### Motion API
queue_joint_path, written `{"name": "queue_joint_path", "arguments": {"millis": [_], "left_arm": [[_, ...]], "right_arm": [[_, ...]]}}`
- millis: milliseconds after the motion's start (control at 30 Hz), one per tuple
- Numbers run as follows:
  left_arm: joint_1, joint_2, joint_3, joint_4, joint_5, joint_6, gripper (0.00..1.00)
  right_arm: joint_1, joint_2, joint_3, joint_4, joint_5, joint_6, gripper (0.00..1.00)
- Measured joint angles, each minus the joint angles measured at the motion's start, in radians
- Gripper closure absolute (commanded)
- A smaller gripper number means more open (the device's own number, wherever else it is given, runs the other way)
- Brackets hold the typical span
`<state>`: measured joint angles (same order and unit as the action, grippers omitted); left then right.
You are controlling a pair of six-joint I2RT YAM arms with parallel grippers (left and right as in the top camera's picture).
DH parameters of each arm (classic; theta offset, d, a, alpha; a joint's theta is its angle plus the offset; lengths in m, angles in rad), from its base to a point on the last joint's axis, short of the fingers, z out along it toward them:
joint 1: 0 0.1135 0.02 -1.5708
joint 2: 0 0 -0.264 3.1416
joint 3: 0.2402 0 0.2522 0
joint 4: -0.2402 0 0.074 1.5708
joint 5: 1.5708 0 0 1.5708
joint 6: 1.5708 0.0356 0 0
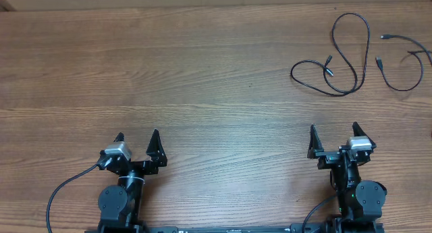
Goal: Untangle cables
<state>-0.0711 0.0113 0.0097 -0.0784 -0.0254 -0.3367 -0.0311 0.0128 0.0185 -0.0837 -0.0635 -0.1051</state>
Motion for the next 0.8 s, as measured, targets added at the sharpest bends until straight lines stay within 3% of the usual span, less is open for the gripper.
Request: {"name": "queue_joint_path", "arguments": {"millis": [800], "left_arm": [[0.041, 0.0, 0.0, 0.0, 0.006, 0.0, 0.0]], "right_arm": [[0.0, 0.0, 0.0, 0.001, 0.0, 0.0, 0.0]]}}
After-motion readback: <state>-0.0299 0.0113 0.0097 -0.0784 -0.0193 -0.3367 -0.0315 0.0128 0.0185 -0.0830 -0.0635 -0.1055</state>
